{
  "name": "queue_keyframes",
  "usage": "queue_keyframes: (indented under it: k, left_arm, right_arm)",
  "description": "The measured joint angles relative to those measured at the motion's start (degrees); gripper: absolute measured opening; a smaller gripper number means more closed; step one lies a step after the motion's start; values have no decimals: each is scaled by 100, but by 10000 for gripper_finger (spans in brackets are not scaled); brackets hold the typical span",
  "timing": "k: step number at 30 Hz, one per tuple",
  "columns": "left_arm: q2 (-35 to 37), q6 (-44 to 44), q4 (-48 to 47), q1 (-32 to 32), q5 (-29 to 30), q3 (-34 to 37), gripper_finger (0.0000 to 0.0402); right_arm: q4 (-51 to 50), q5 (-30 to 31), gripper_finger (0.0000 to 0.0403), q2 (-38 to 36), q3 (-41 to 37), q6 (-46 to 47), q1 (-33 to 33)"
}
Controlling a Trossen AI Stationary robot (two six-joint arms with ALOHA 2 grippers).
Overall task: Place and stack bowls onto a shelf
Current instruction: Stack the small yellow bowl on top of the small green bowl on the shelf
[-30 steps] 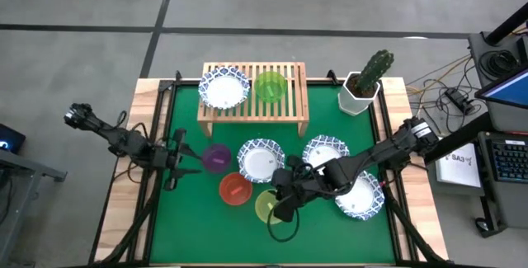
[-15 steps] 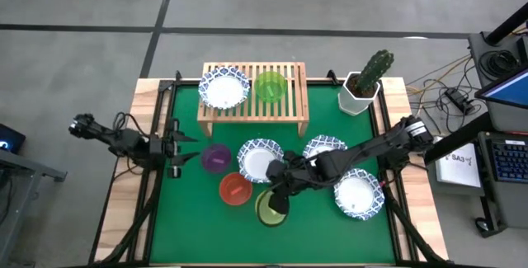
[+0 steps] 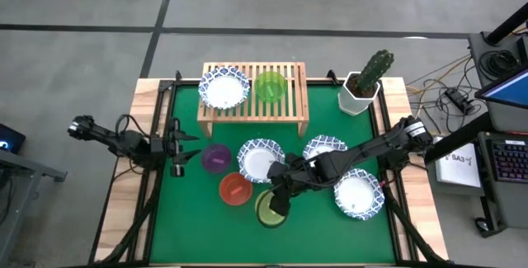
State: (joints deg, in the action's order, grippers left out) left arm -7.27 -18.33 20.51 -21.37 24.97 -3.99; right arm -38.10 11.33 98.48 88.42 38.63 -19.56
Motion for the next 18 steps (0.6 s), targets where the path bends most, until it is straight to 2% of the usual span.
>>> queue_keyframes:
  k: [7, 18]
  left_arm:
    - [-5, -44, 498, 147, -1, 338, 152]
    - [-46, 105, 476, 458, 0, 336, 132]
  right_arm:
    - [-205, 18, 95, 0, -49, 143, -82]
    - [-187, 22, 99, 0, -250, 289, -83]
